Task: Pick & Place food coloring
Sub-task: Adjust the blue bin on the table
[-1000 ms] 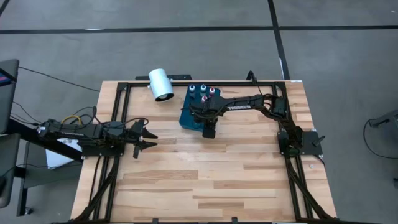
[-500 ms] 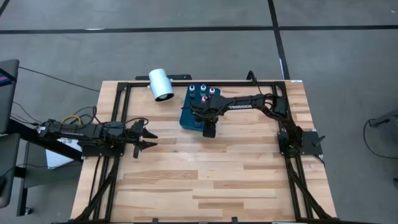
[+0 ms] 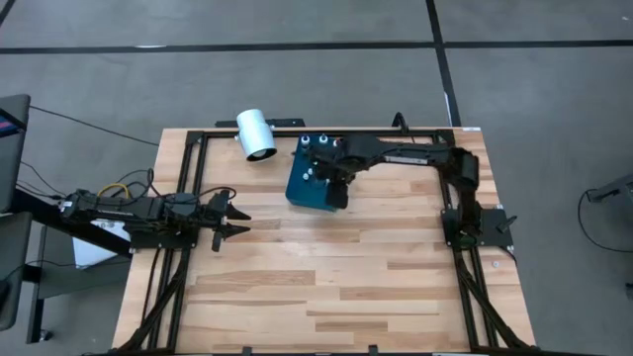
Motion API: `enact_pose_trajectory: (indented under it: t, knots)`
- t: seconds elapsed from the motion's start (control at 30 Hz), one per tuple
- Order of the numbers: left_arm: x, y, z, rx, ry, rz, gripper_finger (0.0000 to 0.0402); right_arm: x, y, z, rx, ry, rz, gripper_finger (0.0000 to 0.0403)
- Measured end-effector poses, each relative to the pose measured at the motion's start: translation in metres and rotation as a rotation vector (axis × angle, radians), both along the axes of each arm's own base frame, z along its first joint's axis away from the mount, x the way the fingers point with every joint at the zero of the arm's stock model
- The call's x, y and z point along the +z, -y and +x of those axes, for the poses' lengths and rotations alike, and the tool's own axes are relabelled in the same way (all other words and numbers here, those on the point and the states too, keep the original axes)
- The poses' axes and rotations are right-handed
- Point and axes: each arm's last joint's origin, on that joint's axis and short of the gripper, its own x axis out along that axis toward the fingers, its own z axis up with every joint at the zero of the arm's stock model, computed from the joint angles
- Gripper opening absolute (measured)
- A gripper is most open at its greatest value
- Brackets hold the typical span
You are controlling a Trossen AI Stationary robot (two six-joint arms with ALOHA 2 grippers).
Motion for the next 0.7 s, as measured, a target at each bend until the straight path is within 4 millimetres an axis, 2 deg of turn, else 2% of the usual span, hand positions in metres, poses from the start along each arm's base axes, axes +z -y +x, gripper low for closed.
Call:
enact_pose_trajectory:
  t: [0.1,0.2,0.33,0.5,0.7]
  knots:
    - [0.000,0.000,0.000,0.000,0.001,0.000,0.0167,0.016,-0.002,-0.011,-0.049,0.014,0.009,0.0134]
    - [0.000,0.000,0.000,0.000,0.001,0.002,0.0167,0.025,-0.001,-0.019,-0.177,0.021,0.036,0.0133]
    - [0.000,0.000,0.000,0.003,0.001,0.004,0.0167,0.024,0.004,-0.024,-0.354,-0.009,0.072,0.0135]
    - [0.000,0.000,0.000,0.002,0.001,0.004,0.0167,0.019,0.007,-0.027,-0.487,-0.052,0.095,0.0141]
    - [0.000,0.000,0.000,-0.002,0.001,0.004,0.0167,0.019,0.009,-0.025,-0.643,-0.012,0.119,0.0141]
